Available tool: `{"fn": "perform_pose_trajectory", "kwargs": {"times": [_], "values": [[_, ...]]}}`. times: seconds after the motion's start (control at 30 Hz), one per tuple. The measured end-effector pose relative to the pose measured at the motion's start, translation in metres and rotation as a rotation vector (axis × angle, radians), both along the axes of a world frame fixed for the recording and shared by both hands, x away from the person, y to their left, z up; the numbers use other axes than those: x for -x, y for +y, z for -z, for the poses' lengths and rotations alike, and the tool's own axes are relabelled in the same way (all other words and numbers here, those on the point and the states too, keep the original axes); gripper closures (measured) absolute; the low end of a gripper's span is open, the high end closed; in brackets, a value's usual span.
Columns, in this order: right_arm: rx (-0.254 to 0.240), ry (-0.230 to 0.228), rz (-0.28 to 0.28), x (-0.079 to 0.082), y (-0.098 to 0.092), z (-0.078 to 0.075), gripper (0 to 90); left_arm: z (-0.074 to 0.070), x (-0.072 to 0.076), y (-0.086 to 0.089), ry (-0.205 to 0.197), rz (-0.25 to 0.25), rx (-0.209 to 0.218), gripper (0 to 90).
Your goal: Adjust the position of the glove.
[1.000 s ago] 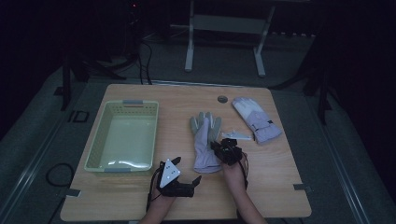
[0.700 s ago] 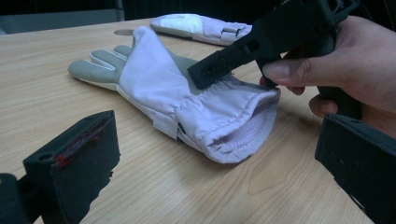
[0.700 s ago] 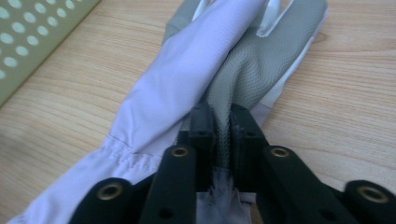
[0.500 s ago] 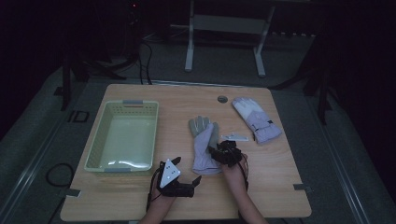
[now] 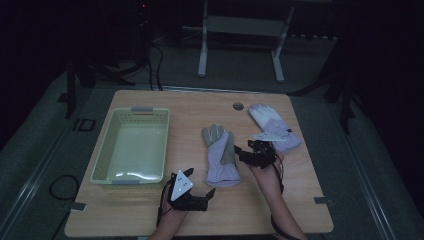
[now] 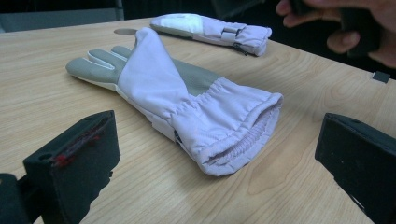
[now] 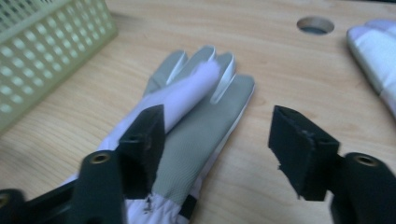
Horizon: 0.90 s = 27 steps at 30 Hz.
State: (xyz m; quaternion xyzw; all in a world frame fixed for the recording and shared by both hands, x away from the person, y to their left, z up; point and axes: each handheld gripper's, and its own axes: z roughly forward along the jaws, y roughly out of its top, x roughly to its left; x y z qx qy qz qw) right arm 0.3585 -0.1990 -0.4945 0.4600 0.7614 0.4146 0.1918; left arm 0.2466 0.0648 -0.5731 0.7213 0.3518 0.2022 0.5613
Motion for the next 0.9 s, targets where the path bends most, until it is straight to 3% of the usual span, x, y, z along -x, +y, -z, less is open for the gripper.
{"fn": "perform_pose_trajectory", "kwargs": {"times": [0.1, 0.17, 0.33, 0.47, 0.57, 0.67, 0.77, 0.9], "values": [[-0.008, -0.015, -0.003, -0.004, -0.012, -0.008, 35.4, 0.000, 0.000, 0.000, 0.002, -0.003, 0.005, 0.1], [0.040, -0.041, 0.004, -0.008, -0.020, -0.013, 31.8, 0.000, 0.000, 0.000, 0.001, -0.002, 0.005, 0.1], [0.068, -0.058, 0.008, -0.015, -0.034, -0.020, 34.1, 0.000, 0.000, 0.000, 0.002, -0.003, 0.006, 0.1], [0.111, -0.021, -0.013, -0.034, -0.050, -0.026, 34.9, 0.000, 0.000, 0.000, 0.001, -0.004, 0.005, 0.0], [0.107, 0.010, -0.012, -0.046, -0.060, -0.028, 36.1, 0.000, 0.000, 0.000, 0.003, -0.004, 0.008, 0.1], [0.135, 0.034, -0.017, -0.058, -0.072, -0.031, 38.3, 0.000, 0.000, 0.000, 0.003, -0.005, 0.007, 0.1], [0.134, 0.075, -0.005, -0.075, -0.090, -0.034, 39.7, 0.000, -0.001, 0.000, 0.003, -0.006, 0.007, 0.1], [0.124, 0.077, 0.006, -0.084, -0.103, -0.035, 39.5, 0.000, -0.001, 0.001, 0.005, -0.006, 0.009, 0.1]]}}
